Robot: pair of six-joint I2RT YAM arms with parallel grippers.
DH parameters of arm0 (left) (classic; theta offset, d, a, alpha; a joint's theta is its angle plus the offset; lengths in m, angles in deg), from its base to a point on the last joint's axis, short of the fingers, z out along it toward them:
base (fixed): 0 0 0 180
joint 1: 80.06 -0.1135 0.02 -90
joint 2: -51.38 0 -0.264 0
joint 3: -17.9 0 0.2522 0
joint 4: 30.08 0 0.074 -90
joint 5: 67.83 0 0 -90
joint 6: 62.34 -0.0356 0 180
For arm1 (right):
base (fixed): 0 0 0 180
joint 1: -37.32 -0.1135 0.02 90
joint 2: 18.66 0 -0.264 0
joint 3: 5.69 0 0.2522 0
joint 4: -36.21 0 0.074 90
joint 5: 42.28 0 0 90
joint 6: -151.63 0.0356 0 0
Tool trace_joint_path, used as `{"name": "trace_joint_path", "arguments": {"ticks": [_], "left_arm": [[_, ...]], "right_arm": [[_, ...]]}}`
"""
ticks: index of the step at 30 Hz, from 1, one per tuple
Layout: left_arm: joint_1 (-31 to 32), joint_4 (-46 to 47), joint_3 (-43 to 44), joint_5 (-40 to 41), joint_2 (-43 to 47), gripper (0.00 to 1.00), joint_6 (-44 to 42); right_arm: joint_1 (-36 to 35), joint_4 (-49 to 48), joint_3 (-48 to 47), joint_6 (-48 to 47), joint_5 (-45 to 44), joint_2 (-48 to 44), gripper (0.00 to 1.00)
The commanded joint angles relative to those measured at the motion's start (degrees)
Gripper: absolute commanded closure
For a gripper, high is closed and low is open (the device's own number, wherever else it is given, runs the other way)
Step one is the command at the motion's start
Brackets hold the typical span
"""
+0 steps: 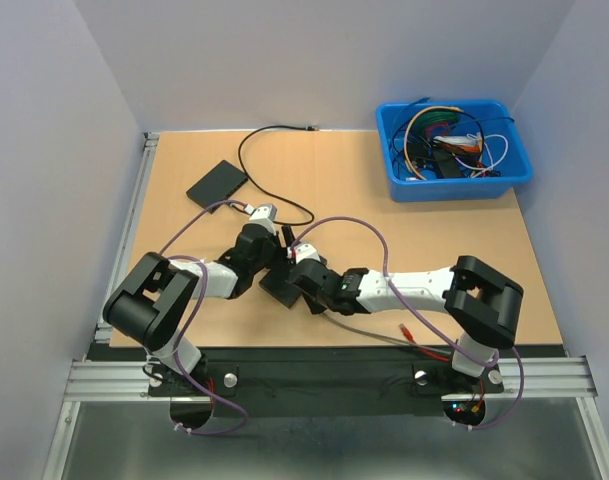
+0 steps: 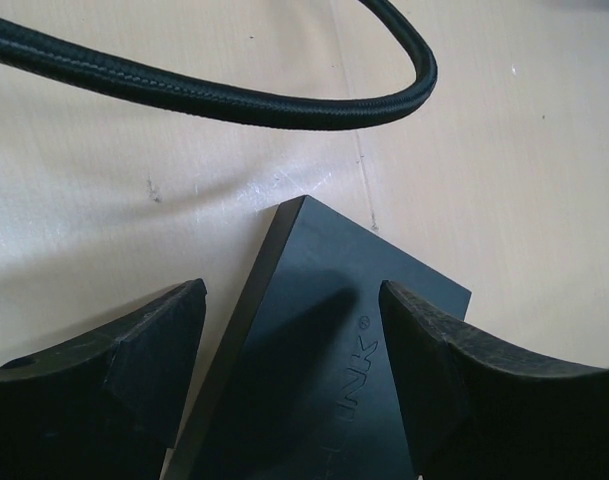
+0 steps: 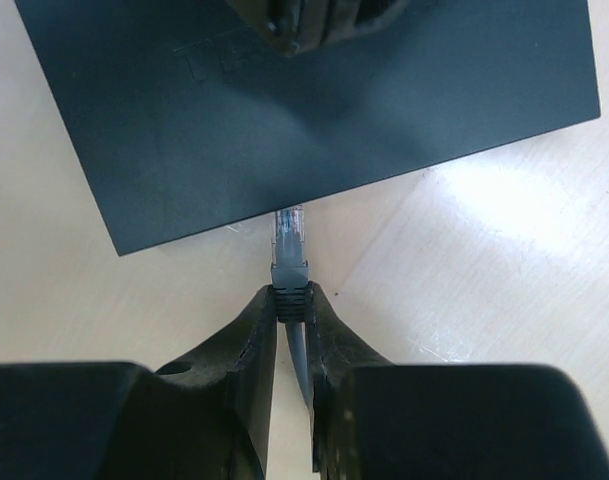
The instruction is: Insert the plug into the switch port
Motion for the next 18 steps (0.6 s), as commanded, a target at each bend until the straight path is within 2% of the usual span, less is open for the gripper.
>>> {"name": "trace_joint_path", "arguments": {"ticks": [1,13,18], "left_arm": [[0.1,-1.9,-1.6,-0.9,-0.9,0.21,0.2],[1.9,-0.6,-3.3,-1.6,-2.1,0.55,1.7],[1.9,0.5,-3.9,-1.8,-2.9,0.59,1.9]], "right_arm": [[-0.8,-1.8,-3.7,0.3,0.0,0.9,1.0],[-0.8,-1.7,-5.0,0.3,-1.2,4.4,1.0],[-0.8,-1.7,-4.9,0.3,-0.8,4.1,1.0]]}}
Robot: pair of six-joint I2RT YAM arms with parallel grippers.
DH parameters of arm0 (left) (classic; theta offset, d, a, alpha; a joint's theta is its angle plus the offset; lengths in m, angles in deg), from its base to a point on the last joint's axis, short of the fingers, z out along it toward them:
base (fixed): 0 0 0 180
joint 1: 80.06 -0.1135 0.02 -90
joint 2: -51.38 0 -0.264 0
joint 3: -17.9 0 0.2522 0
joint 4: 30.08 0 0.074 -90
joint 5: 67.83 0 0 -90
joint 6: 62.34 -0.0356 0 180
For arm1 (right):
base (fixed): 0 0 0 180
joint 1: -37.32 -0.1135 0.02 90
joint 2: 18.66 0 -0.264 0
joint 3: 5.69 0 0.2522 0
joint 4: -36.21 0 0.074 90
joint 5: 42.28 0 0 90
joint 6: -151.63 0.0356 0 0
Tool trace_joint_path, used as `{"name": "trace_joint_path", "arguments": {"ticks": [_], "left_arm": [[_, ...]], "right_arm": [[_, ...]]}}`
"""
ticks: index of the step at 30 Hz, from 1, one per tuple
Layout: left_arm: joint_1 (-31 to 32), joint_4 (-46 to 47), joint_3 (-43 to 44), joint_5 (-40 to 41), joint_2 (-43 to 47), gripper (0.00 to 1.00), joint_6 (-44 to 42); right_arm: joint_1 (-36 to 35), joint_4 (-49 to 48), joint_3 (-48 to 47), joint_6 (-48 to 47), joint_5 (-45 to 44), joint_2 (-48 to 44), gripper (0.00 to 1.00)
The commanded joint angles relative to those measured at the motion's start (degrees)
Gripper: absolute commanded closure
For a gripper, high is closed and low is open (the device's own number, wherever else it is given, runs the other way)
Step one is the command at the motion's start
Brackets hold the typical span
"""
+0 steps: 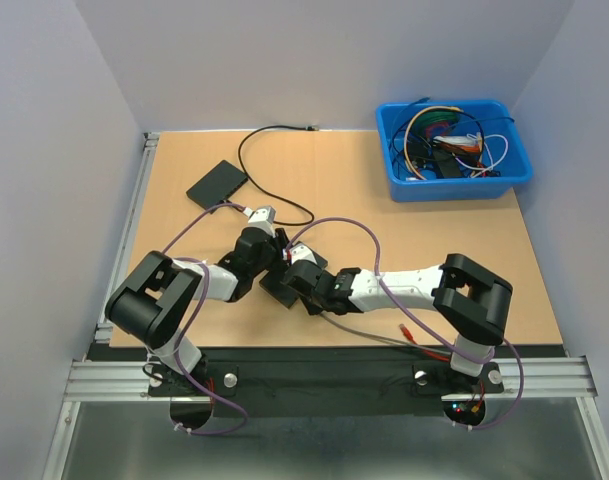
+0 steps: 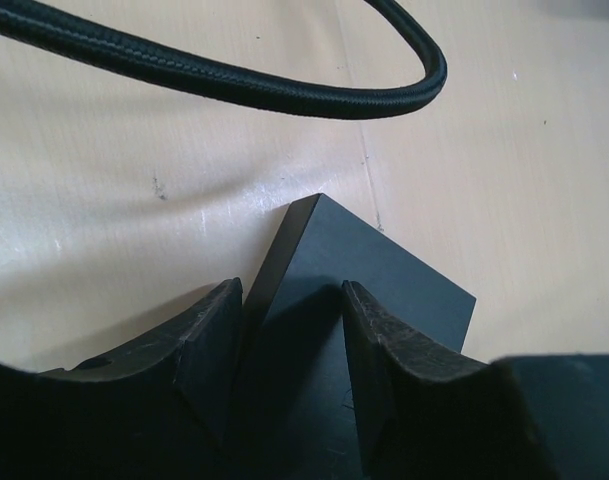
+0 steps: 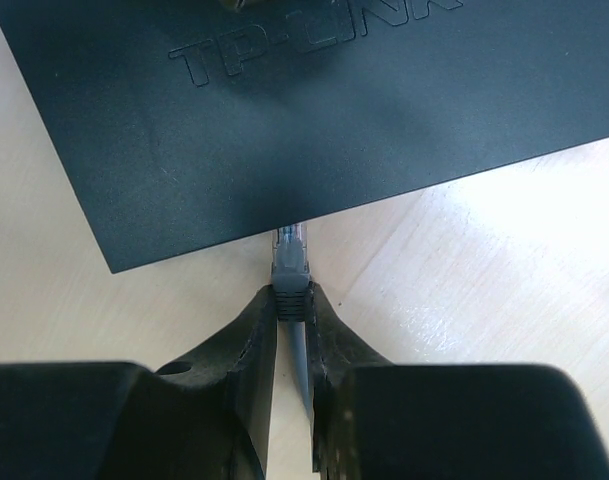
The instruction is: Insert the plug into the switch port
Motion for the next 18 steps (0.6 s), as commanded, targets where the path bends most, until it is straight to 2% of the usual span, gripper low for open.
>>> {"name": "trace_joint_path", "arguments": {"ticks": [1,5,11,12,13,18], "left_arm": [[1.5,-3.5,-2.0,-2.6,-2.0,0.6,1.0],[1.5,-3.1,-2.1,-2.6,-2.1,0.66,0.9],[1.6,-3.1,-2.2,-2.6,-1.6,0.85,0.6],[1.6,-3.2,-2.2,-2.7,-1.5,0.94,0.5],[1.5,-3.2,-2.2,-2.8,-1.5,0.97,0.5],[1.5,-3.3,-2.1,-2.9,-1.9,1.0,0.3]], "right_arm": [[-0.4,-2.6,-2.3,0.2,-0.5,0.3,1.0],[-0.4,-2.3,-1.9,0.4,0.1,-1.4,0.99],[-0.5,-1.6,-1.9,0.4,0.7,-2.5,1.0],[-0.4,-1.5,-1.9,0.4,1.0,-2.4,1.0],[-0.4,-1.4,-1.9,0.4,1.1,-2.4,1.0],[-0.4,-1.4,-1.9,0.3,-0.5,-2.6,1.0]]}}
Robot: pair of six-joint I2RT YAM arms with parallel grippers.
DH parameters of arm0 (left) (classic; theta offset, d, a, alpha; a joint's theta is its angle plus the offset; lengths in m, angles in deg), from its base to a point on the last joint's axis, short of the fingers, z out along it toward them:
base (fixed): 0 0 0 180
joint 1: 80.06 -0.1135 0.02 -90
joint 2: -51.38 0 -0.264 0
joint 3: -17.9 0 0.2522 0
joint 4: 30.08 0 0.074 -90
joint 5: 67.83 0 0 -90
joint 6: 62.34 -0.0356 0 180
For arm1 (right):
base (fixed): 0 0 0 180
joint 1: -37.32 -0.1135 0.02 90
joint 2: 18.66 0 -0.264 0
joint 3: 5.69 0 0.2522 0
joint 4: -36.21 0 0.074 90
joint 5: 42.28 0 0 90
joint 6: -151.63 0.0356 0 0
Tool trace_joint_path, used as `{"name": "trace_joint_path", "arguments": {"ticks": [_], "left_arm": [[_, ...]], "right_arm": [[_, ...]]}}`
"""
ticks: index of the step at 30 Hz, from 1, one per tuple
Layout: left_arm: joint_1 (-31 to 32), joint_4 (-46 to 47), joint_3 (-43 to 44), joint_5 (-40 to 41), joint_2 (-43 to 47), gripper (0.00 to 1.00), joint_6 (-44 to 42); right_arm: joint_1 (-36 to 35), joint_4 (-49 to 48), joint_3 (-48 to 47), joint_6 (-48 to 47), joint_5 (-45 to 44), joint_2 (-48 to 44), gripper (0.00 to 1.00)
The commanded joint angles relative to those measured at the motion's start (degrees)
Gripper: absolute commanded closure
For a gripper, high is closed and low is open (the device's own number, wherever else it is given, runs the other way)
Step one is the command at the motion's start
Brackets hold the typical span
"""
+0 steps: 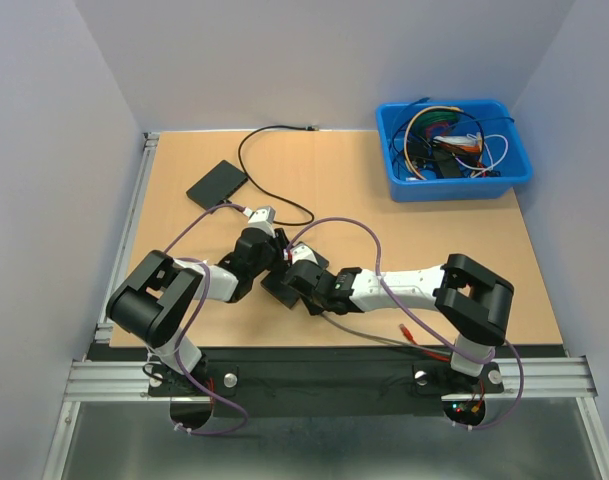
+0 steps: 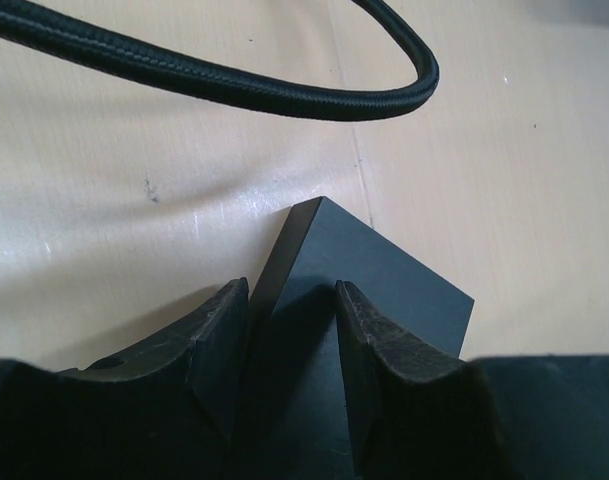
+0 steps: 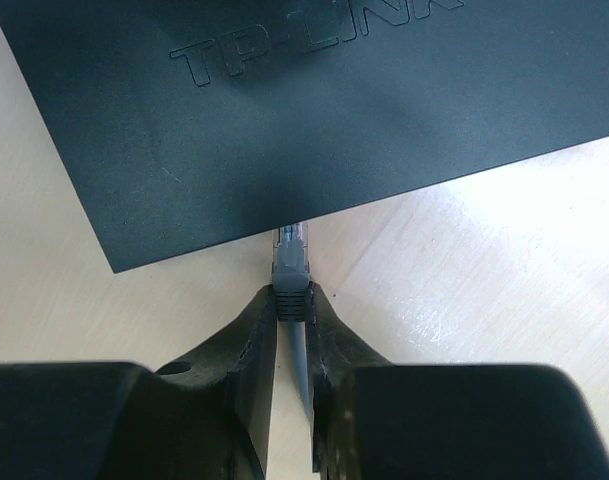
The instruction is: Insert the plug into the switch port
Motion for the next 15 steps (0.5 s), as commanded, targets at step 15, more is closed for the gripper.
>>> {"name": "trace_joint_path", "arguments": {"ticks": [15], "left_arm": [[1.5,-4.8,-1.4,-3.0,-2.3,1.0,-1.2]], "right_arm": [[-0.4,-2.6,-5.4,-3.1,-1.9,-3.2,1.0]]}}
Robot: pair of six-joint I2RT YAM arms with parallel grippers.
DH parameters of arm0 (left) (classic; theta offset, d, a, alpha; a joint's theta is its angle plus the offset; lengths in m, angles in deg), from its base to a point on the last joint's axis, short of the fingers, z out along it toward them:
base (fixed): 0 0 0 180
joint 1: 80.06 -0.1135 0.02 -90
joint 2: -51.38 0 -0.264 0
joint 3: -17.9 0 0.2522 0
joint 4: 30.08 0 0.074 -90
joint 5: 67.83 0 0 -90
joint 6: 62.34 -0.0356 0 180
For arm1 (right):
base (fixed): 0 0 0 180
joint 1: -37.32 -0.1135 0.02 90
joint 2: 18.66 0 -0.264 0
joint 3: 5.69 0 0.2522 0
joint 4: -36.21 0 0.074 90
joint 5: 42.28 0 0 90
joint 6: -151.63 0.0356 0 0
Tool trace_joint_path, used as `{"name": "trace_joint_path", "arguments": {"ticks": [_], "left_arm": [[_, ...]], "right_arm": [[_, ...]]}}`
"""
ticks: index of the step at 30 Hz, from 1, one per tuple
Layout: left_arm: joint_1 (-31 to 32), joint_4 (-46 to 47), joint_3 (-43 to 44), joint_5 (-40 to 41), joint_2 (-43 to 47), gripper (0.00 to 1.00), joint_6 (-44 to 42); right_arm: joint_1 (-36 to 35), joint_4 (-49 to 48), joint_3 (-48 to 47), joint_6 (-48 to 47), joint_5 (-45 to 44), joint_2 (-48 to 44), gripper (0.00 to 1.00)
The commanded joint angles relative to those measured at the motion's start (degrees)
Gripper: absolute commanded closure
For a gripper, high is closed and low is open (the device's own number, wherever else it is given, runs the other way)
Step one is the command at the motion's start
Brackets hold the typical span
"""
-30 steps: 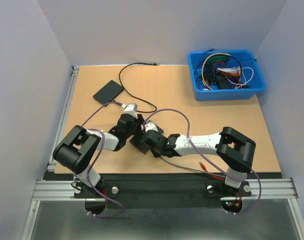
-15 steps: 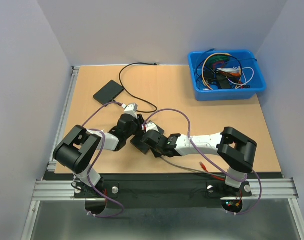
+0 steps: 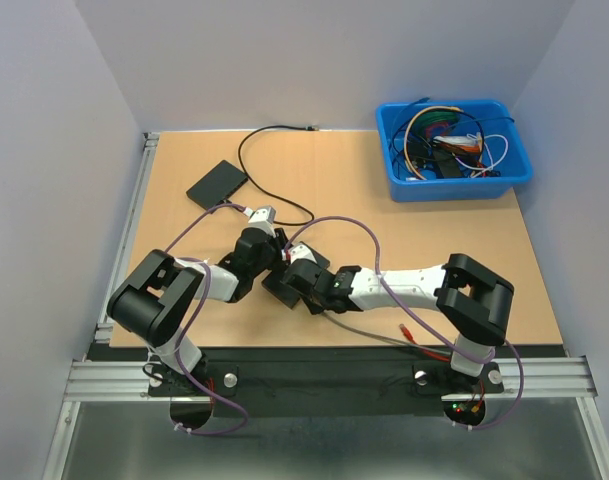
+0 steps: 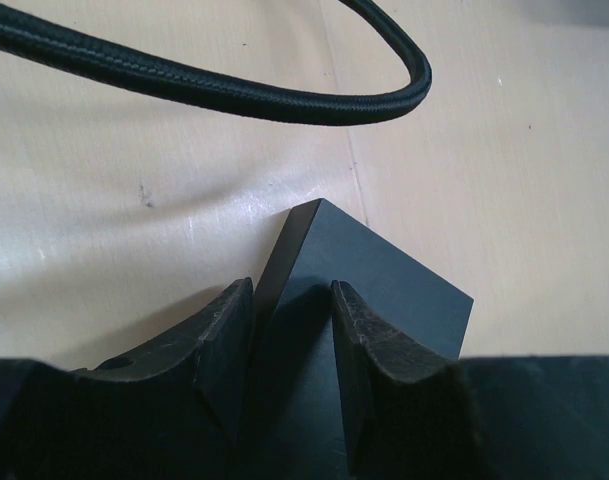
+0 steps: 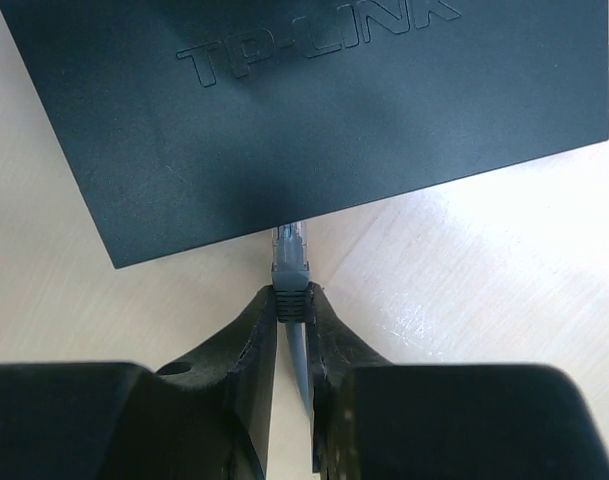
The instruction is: Insert the plug into the switch port
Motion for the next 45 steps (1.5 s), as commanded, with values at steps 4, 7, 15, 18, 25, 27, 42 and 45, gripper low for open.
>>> {"name": "trace_joint_path", "arguments": {"ticks": [4,7,15,18,25,27,42,45], "left_arm": [[1.5,-5.6,-1.5,-2.4,-1.9,1.0,-1.1],[1.5,-5.6,-1.5,-2.5,-2.1,1.0,-1.1],[1.5,-5.2,-1.6,-2.7,-2.5,1.0,-1.1],[1.5,-5.0,-1.5,-2.8,-2.9,1.0,-1.1],[1.5,-5.1,-1.7,-2.2,-2.5,1.0,-0.9],[1.5,-5.2,-1.7,-1.8,-2.5,1.0,-0.9],[1.5,-4.3,-1.5,-3.9,-3.6,1.0,-0.1],[1.5,-3.7,-1.7,-4.5,-4.2,1.0,0.2]], "right_arm": [[-0.4,-4.8,-4.9,-1.7,-1.4,-4.1,1.0],[-0.4,-4.8,-5.5,-2.0,-1.6,-4.2,1.0],[-0.4,-5.2,-5.2,-2.0,-3.8,-5.9,1.0],[-0.4,-5.2,-4.9,-1.7,-3.2,-5.1,1.0],[-0.4,-6.0,-0.8,0.6,-1.8,-5.3,1.0],[-0.4,-6.2,0.7,1.2,-1.9,-6.2,1.0],[-0.4,-9.1,1.0,-0.2,-4.0,-3.4,1.0],[-0.4,-9.8,0.7,-0.6,-4.3,-2.7,0.99]]}}
